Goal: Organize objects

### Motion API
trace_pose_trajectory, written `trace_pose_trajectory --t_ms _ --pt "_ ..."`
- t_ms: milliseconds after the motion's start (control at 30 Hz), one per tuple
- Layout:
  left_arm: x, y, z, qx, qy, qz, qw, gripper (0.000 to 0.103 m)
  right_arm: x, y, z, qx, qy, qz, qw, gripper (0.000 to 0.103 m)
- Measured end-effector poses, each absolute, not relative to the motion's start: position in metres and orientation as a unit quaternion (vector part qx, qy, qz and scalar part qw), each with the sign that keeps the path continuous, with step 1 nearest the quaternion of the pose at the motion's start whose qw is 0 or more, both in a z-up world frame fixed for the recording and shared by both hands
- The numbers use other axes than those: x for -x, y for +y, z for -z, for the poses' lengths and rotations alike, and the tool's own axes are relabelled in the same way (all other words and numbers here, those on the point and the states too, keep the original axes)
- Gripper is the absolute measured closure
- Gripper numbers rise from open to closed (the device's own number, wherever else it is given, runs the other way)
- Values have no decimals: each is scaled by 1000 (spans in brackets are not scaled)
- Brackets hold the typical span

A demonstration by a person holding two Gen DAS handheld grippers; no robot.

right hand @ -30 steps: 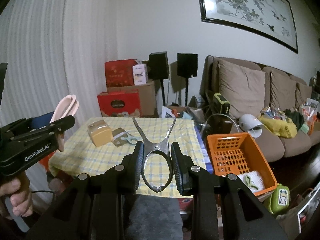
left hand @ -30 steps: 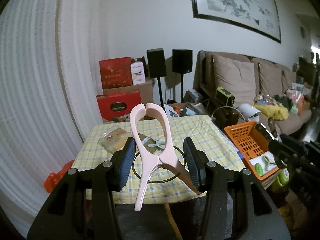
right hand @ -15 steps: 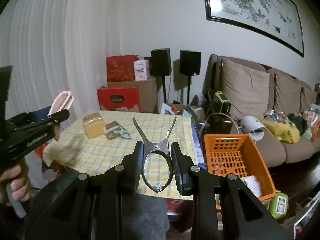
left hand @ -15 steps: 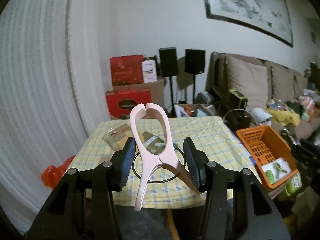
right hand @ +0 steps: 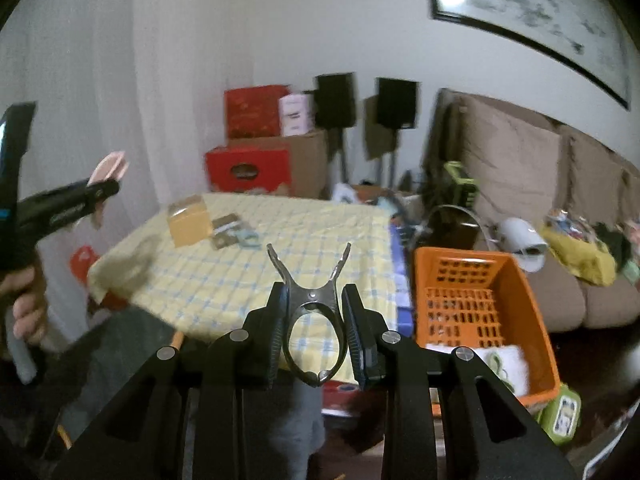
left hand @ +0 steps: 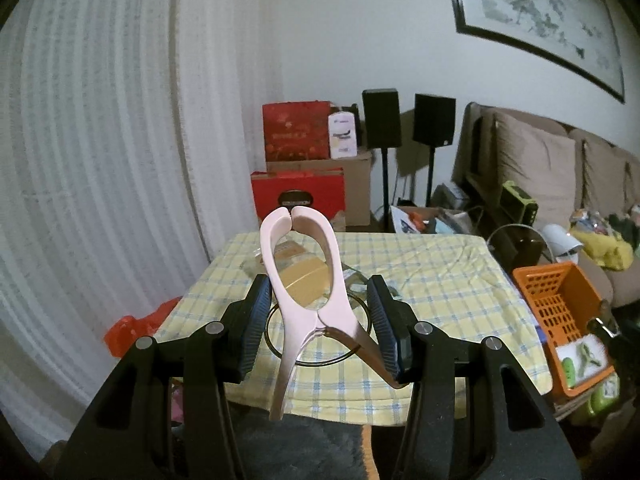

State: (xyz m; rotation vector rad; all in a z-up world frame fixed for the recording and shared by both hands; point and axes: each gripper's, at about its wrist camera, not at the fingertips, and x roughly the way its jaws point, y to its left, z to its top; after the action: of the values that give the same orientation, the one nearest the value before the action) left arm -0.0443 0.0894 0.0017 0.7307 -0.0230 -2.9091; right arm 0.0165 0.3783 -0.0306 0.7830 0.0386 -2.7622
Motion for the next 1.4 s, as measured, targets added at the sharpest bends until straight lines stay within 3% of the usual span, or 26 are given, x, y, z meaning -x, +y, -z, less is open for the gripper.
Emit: trace_pose_trajectory --t_ms 67,100,133,767,1400 --pt "41 93 -4 -242 -11 968 70 57 -18 389 31 -268 -15 952 149 78" --pt "40 97 -6 -239 -15 968 72 57 -16 394 31 -269 -22 951 148 99" --pt "40 100 -7 -238 -18 969 72 57 -14 397 31 -277 -21 949 150 100" --pt "52 118 17 -289 -10 956 39 57 25 459 75 -358 -71 923 118 103" --pt "74 107 57 -321 -20 946 44 57 15 525 61 -346 -92 929 89 103"
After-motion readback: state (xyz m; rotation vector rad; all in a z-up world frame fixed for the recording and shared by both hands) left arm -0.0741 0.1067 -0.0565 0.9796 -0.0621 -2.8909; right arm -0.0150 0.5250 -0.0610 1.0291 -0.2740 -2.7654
